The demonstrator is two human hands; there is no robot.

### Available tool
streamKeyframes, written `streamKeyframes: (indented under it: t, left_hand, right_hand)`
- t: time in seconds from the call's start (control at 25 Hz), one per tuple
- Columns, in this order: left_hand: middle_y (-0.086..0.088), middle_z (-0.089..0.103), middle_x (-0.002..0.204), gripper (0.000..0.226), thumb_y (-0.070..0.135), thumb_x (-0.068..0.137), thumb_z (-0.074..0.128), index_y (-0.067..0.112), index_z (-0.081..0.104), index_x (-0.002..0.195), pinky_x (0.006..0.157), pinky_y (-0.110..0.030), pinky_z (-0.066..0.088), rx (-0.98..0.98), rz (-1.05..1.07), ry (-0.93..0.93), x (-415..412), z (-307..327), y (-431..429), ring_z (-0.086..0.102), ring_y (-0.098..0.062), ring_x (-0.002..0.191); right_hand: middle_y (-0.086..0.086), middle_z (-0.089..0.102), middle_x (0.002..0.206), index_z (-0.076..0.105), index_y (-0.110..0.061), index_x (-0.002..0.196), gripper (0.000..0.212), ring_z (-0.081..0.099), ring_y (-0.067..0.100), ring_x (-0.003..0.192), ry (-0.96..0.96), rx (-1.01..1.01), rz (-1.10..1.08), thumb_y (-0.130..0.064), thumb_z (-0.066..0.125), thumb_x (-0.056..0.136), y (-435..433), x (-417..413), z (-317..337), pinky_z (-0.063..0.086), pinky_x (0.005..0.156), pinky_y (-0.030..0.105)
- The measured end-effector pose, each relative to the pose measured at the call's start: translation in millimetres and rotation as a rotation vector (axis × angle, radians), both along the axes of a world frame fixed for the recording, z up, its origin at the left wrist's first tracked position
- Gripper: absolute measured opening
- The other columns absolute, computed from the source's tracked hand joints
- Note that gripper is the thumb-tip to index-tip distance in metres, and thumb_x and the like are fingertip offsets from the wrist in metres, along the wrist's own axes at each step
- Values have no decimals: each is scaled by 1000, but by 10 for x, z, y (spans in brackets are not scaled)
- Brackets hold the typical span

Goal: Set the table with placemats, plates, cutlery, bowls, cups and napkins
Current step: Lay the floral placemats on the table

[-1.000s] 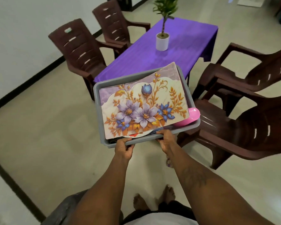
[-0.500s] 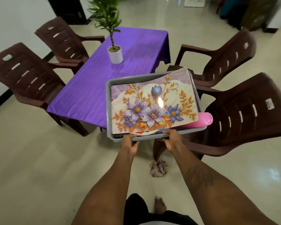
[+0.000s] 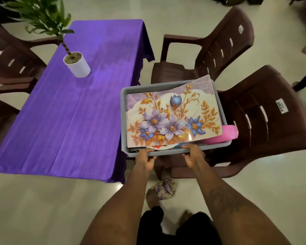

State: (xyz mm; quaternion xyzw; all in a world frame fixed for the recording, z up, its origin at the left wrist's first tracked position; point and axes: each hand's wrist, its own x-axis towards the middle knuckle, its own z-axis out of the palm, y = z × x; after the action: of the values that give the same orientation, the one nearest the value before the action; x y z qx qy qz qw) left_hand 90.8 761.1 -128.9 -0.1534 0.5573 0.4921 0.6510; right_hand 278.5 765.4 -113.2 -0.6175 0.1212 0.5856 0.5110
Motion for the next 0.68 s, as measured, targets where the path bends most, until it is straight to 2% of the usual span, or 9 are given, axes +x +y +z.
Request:
streamKeyframes:
  t: [0.16,0.28,0.4,0.48,0.56,0.64,0.68]
  left_hand:
    - [-13,62,111,43,-22,85,52,5,59,118,66,-37,54,-94,-37,39,122,-401,181,61,-26,92]
    - [-15,59,112,40,-22,86,51,2,56,117,72,-39,53,-153,-45,40,295,-719,253,60,-27,90]
    - [-14,60,109,38,-21,87,51,3,56,117,75,-39,53,-204,-71,41,452,-1058,311,59,-26,89]
    - [-15,60,114,43,-20,87,53,1,59,123,78,-39,55,-225,-55,47,496,-1318,358,61,-28,98]
    - [-17,60,123,46,-20,86,54,0,60,127,93,-43,54,-235,-40,22,547,-1538,412,59,-32,118]
    - [-17,61,126,38,-19,86,54,1,61,118,103,-45,51,-250,-57,20,615,-1688,466,57,-33,123]
    - [-17,61,127,38,-19,86,55,2,61,117,104,-45,51,-264,-57,26,624,-1742,493,57,-32,122]
  right_hand:
    - [12,60,108,56,-5,92,32,60,24,87,39,-89,12,23,62,77,97,138,-435,52,63,39]
    - [12,58,117,56,-7,93,34,58,22,92,32,-146,7,22,64,76,173,325,-781,51,62,39]
    - [13,60,114,56,-7,94,34,61,23,91,47,-177,28,22,63,77,236,459,-1130,52,64,41]
    - [13,62,111,55,-6,94,33,62,23,90,55,-181,20,23,62,78,288,507,-1325,54,71,44]
    - [12,63,104,56,-4,92,31,62,24,87,64,-201,3,25,58,80,366,543,-1496,58,75,45]
    - [12,63,100,56,-3,91,28,63,26,86,102,-214,-8,25,55,83,423,590,-1613,60,61,41]
    - [12,62,98,56,-3,91,28,62,26,85,114,-211,-6,24,54,85,451,613,-1666,60,61,40]
